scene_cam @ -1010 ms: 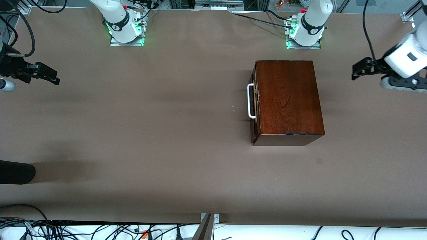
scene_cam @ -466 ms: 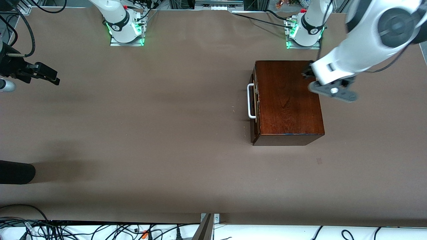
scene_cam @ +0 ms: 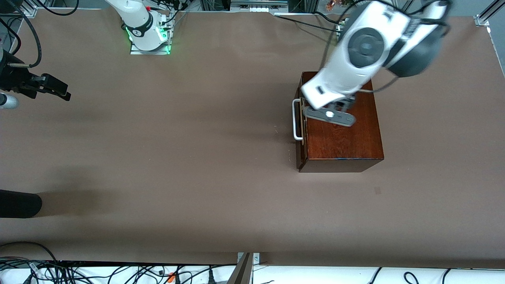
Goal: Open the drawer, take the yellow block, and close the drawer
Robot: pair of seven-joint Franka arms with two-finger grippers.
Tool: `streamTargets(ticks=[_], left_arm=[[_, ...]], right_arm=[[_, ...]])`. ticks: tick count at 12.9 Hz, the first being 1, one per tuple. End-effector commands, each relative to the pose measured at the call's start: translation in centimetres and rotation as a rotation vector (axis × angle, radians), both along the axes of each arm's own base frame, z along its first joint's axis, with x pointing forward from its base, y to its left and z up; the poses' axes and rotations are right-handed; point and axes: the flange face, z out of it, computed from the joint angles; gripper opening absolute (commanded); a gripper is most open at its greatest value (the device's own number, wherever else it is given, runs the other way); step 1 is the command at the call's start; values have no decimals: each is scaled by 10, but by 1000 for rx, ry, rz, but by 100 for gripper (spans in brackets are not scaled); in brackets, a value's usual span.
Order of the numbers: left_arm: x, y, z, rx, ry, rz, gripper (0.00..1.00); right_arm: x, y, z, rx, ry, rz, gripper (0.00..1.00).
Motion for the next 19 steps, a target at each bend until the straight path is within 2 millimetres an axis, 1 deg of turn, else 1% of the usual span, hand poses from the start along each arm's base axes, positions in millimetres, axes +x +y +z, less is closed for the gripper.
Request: streamTargets(ticks=[1,3,5,6,8,12,14,16,19], left_arm=[[-8,-49,-29,30,-31,48,100],[-31,-87,-58,123,-63,22,100],[-48,-110,-82,184,-75,25,100],[-54,-117,-93,196,-87,30,100],[-61,-116,-117,223,-122,15,100],[-69,-112,-146,228,-158,10,100],[-69,-110,-153,242,-183,7,100],[-70,-110,-162,221,-197,33,100],[-66,-108,-166,211,-215,33,100]], right_arm=[[2,-1,4,16,-7,-14,100],[2,-1,4,16,-9,-14,100],[2,-1,4,17,-7,-12,100],[2,1,4,17,-7,-11,100],[2,-1,4,16,-7,-14,100],[2,-1,4,16,-7,-14,100],[2,-1,4,16,-7,-14,100],[2,-1,4,16,-7,-14,100],[2,-1,4,17,-7,-12,100]])
